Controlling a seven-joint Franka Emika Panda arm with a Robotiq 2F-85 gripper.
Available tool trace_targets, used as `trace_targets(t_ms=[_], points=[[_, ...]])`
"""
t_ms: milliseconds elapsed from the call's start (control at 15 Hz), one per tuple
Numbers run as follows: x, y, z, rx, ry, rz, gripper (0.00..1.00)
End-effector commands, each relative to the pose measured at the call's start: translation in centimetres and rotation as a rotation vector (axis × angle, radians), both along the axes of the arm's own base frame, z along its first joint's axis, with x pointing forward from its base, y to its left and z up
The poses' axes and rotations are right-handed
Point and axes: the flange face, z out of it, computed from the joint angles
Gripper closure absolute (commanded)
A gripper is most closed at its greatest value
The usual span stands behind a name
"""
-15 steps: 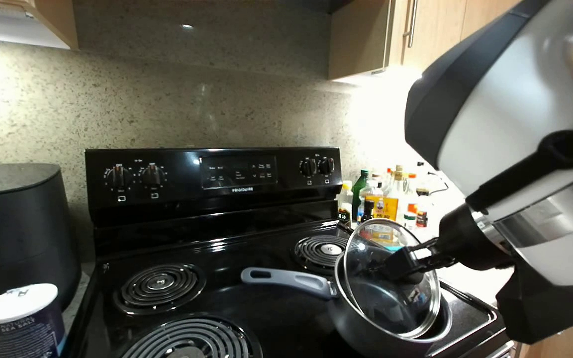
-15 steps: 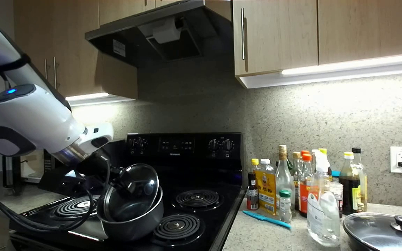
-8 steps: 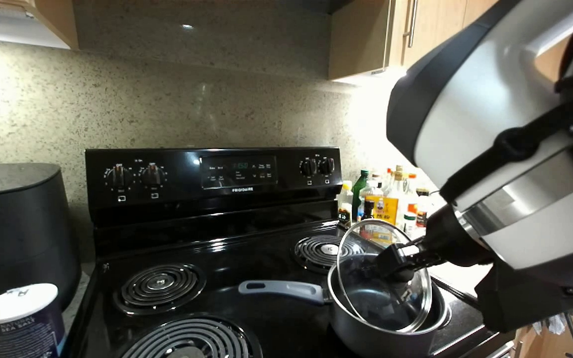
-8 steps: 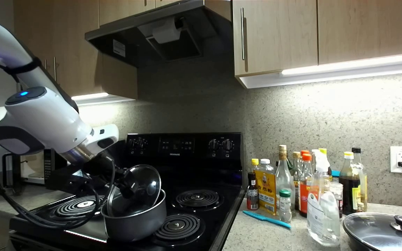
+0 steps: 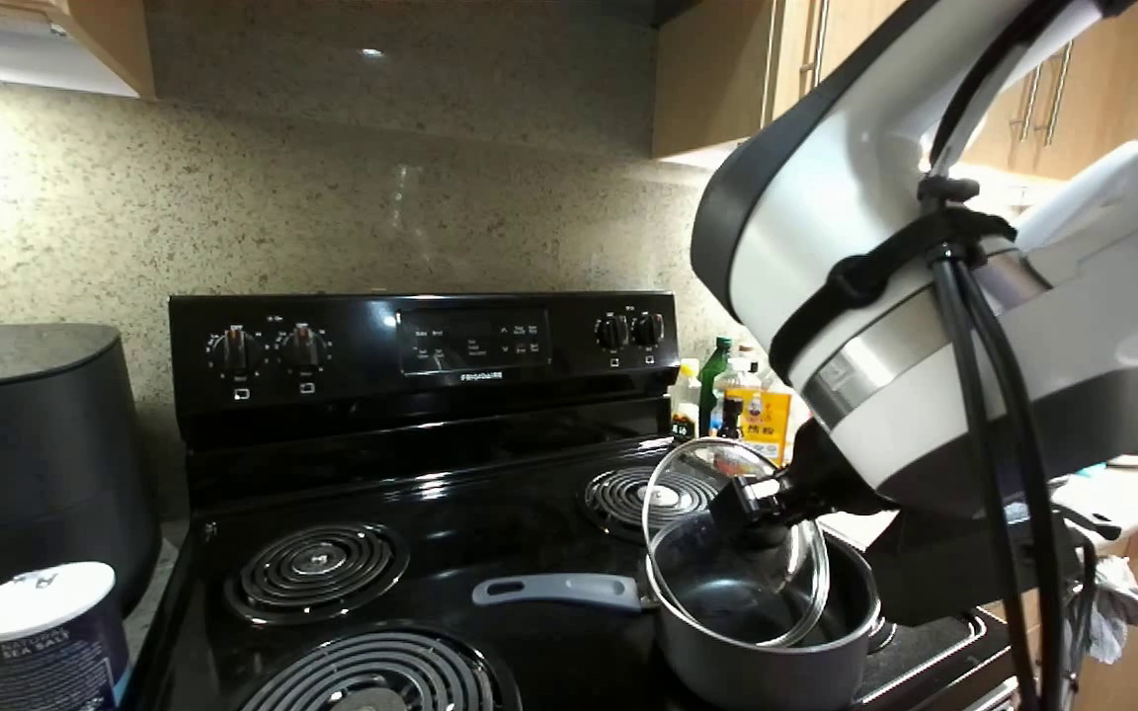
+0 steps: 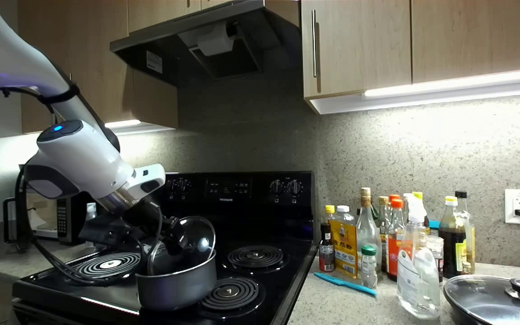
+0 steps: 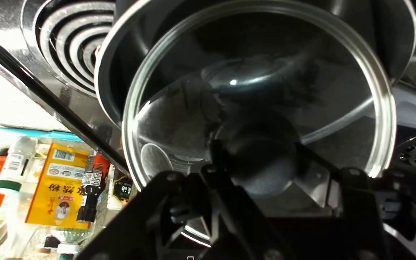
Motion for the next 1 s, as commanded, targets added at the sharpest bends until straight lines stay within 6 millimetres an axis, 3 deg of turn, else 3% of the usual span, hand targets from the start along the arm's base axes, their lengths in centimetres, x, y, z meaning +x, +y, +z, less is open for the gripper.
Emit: trace_targets(t_ms=[0, 133, 200, 267, 333, 533, 933], points=[[0.4, 0.7, -1.1, 0.043, 0.052, 0.01, 0.77], [1.1, 1.2, -0.6, 0.054, 0.03, 0.001, 0.77], [1.5, 1.5, -0.2, 0.032, 0.0, -0.003, 0.27], [1.9, 2.0, 0.1, 0.054, -0.006, -0.006, 0.25], [1.6, 1.2, 0.1, 0.024, -0.01, 0.001, 0.45], [1.9, 1.9, 0.3, 0.033, -0.017, 0.009, 0.26], [1.9, 1.9, 0.3, 0.033, -0.016, 0.008, 0.25]])
